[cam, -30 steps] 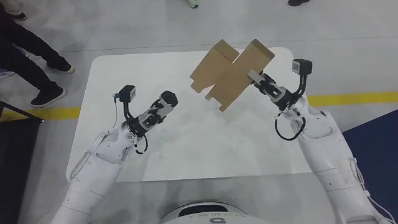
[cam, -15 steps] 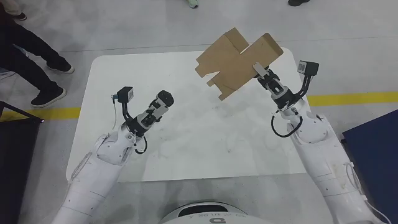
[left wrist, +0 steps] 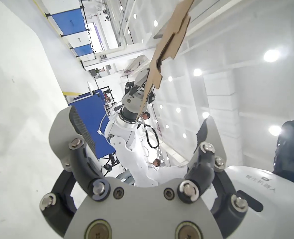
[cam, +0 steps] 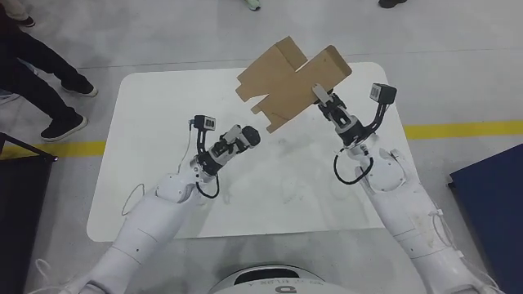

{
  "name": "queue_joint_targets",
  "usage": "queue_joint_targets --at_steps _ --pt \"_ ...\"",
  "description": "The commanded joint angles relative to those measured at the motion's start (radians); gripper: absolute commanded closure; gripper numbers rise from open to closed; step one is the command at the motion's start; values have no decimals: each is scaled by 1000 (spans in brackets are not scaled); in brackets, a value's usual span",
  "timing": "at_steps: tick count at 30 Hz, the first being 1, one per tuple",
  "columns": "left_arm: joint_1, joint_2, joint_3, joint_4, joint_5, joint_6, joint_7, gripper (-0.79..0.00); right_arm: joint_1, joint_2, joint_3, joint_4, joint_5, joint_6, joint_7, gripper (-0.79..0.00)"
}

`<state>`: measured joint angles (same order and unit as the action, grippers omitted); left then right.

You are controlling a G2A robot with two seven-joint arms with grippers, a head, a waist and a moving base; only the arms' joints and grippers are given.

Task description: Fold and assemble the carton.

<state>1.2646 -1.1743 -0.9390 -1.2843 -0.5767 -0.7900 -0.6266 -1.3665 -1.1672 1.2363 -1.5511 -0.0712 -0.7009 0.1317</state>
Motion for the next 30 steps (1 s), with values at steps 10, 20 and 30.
queue_joint_targets --at_steps 10,20,30 --pt "-62 -33 45 21 133 -25 67 -554 4 -10 -8 -9 -23 13 -21 0" --pt "-82 -51 59 39 141 -43 72 -354 -13 -15 -10 -29 -30 16 -11 0" --pt "-87 -61 64 53 119 -50 32 -234 -22 -20 -11 -42 -37 22 4 0"
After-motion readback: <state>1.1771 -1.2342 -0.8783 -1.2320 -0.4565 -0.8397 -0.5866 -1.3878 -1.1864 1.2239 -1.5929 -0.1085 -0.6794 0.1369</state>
